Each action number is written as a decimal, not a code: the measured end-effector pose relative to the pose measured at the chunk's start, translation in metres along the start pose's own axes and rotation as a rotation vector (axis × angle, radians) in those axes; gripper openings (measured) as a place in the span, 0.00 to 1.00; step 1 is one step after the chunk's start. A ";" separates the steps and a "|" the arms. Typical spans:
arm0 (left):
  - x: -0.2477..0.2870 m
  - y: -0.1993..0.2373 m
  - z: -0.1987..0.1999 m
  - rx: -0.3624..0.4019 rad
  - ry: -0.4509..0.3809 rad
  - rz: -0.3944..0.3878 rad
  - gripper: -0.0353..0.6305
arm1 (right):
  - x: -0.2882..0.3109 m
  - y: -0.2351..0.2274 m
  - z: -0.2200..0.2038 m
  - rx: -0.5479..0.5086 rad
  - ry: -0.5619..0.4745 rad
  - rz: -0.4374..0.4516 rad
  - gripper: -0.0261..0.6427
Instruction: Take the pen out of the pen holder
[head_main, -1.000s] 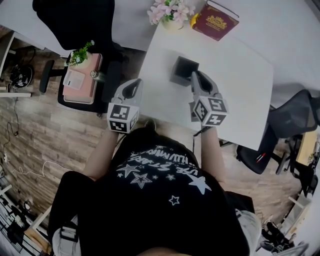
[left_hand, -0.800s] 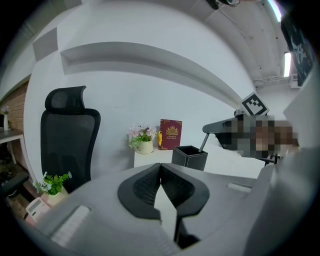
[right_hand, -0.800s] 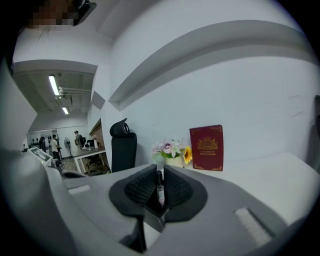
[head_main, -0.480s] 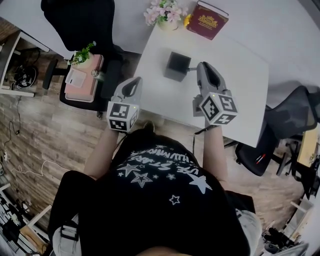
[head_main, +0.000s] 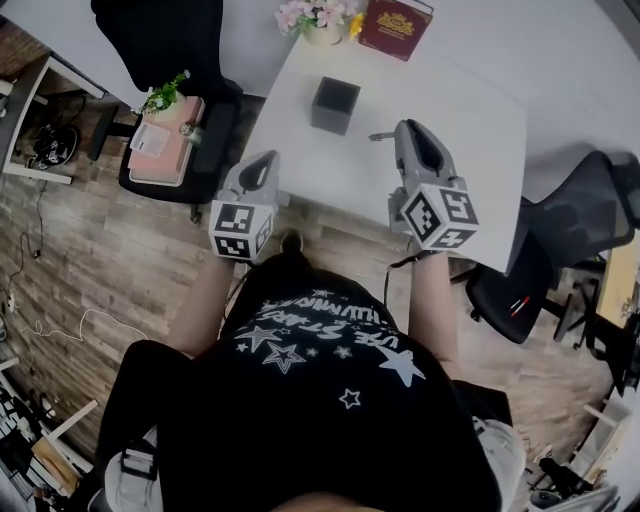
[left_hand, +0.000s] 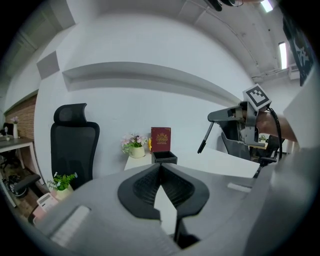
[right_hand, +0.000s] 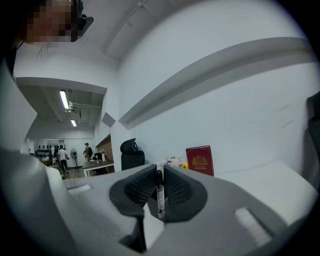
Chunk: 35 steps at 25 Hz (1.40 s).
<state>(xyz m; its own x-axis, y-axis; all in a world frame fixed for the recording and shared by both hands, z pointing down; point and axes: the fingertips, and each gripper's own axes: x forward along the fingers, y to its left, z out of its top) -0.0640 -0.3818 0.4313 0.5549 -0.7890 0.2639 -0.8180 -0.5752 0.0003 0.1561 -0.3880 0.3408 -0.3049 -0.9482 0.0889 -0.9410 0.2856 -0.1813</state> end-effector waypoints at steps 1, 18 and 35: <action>-0.005 -0.008 0.000 0.001 -0.001 0.002 0.07 | -0.010 -0.001 -0.002 0.002 0.002 0.002 0.11; -0.122 -0.144 -0.040 0.035 0.025 0.038 0.07 | -0.184 -0.004 -0.062 0.032 0.068 0.013 0.11; -0.200 -0.193 -0.068 0.034 0.050 0.095 0.07 | -0.263 0.016 -0.107 0.058 0.134 0.047 0.11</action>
<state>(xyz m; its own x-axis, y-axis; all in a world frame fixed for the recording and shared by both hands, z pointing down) -0.0273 -0.0977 0.4443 0.4665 -0.8289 0.3086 -0.8603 -0.5063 -0.0594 0.2057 -0.1191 0.4197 -0.3692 -0.9057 0.2086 -0.9162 0.3171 -0.2448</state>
